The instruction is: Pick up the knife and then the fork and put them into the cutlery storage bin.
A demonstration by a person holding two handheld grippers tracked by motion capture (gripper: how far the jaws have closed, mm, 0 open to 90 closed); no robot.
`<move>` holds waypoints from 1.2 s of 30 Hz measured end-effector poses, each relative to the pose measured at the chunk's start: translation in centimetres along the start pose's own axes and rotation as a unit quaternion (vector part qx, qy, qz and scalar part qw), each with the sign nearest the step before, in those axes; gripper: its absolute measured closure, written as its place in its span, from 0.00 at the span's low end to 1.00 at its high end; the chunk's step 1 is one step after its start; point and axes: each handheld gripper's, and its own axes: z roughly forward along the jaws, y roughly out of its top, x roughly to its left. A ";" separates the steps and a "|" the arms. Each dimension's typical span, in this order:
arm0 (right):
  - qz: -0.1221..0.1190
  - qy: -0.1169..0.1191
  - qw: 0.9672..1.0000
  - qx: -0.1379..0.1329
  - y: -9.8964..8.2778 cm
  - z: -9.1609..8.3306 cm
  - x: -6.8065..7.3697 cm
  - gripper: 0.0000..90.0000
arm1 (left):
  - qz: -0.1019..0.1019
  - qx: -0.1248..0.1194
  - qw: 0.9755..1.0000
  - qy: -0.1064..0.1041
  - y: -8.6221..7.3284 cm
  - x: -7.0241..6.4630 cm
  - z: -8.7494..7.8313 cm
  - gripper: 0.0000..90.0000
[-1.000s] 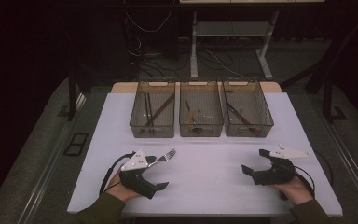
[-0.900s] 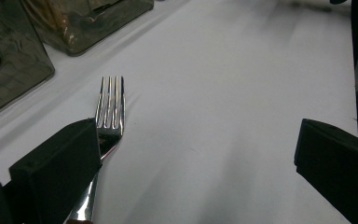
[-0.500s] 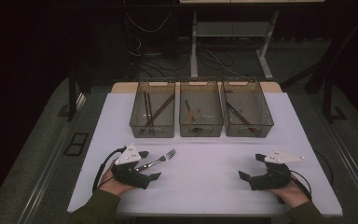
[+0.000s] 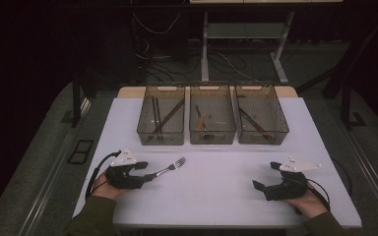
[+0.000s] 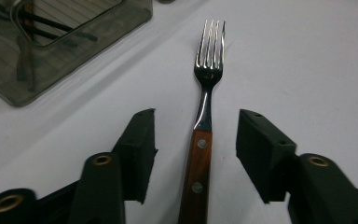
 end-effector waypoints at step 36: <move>0.002 0.012 1.000 0.005 0.1 0.0 -0.2 0.03 | 0.003 0.075 0.997 -0.005 -0.1 -0.5 1.3 0.85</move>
